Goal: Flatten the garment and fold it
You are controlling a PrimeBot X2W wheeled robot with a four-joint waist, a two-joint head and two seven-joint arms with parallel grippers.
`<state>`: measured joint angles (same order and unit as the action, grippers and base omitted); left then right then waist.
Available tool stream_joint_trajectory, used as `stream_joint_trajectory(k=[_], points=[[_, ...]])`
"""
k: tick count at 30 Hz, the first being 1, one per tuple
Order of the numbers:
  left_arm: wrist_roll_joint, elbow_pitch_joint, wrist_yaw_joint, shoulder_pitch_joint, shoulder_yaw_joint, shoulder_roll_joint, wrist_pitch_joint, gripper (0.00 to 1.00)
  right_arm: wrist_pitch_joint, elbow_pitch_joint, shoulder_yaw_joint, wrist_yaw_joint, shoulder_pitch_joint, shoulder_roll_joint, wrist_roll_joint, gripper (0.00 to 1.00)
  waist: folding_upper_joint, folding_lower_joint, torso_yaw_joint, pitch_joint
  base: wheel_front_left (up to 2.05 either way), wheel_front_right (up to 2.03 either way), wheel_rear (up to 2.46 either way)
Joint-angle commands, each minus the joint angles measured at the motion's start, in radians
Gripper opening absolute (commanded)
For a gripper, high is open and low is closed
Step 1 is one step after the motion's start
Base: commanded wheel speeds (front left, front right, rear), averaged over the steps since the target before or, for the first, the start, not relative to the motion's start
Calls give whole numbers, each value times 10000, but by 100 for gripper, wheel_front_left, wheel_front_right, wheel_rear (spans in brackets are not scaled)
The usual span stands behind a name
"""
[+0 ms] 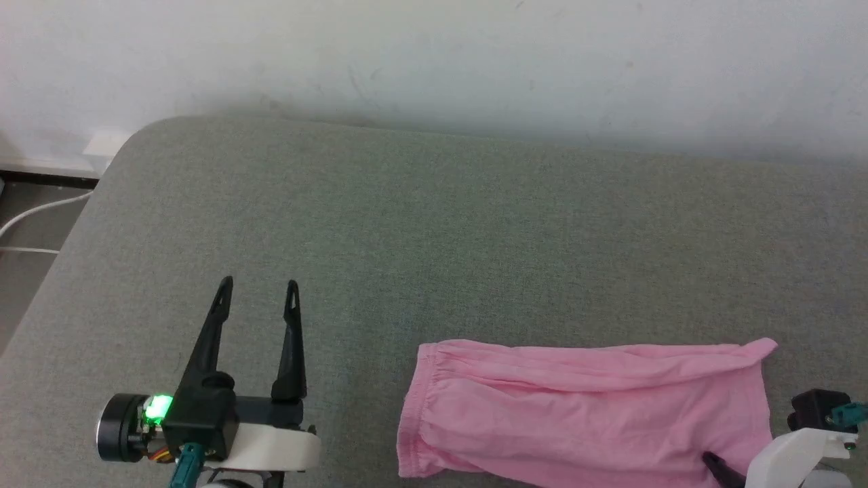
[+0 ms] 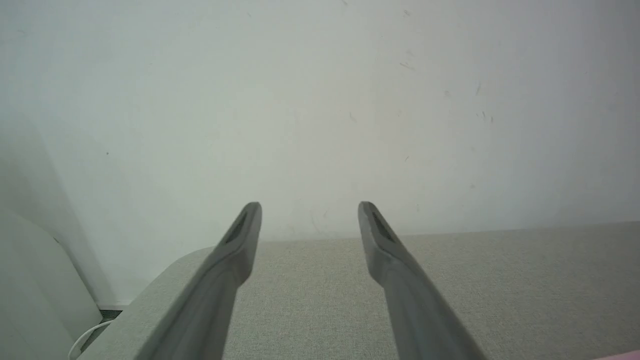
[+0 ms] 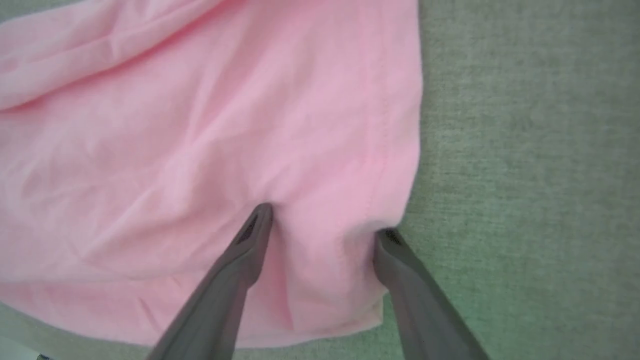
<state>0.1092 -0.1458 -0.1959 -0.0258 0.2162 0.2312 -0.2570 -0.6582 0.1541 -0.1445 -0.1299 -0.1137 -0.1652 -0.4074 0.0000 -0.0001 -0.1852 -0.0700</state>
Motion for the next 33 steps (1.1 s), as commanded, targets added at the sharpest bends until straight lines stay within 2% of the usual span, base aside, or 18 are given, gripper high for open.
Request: stream_joint_trajectory(k=[1,2,3,6,10,16,24,28,33], points=[[-102,-15,83,-92,-81,-74,-46,100,-151,416,502,-8,-44,237,-154,95,0,1,-89,-91,0,0,0],[-125,5,144,-98,-112,-119,-46,100,-128,452,693,-8,-43,212,-247,33,0,1,-107,-110,0,0,0],[-134,41,205,-110,-140,-170,-46,100,-94,474,861,-8,-41,200,-355,0,0,1,-123,-121,0,0,0],[-156,209,382,-158,-221,-296,-46,100,176,474,1130,-8,-36,70,-529,0,0,1,-135,-107,0,0,0],[-204,382,575,-237,-358,-416,-47,100,828,464,873,-8,61,-207,-285,0,0,1,-88,57,0,0,0],[-255,519,844,-358,-529,-560,-47,100,1388,514,-367,-8,411,-469,-3,0,0,1,70,265,0,0,0],[-387,651,1110,-404,-585,-815,-47,100,1586,949,-2077,-8,746,-905,779,0,0,1,155,442,0,0,0],[-438,723,1203,-502,-619,-908,-47,100,1538,664,-2146,-8,672,-795,838,0,0,1,172,573,0,0,0],[-477,840,1299,-665,-676,-982,-47,100,1198,-513,-1477,-8,359,-714,629,0,0,1,226,829,0,0,0]])
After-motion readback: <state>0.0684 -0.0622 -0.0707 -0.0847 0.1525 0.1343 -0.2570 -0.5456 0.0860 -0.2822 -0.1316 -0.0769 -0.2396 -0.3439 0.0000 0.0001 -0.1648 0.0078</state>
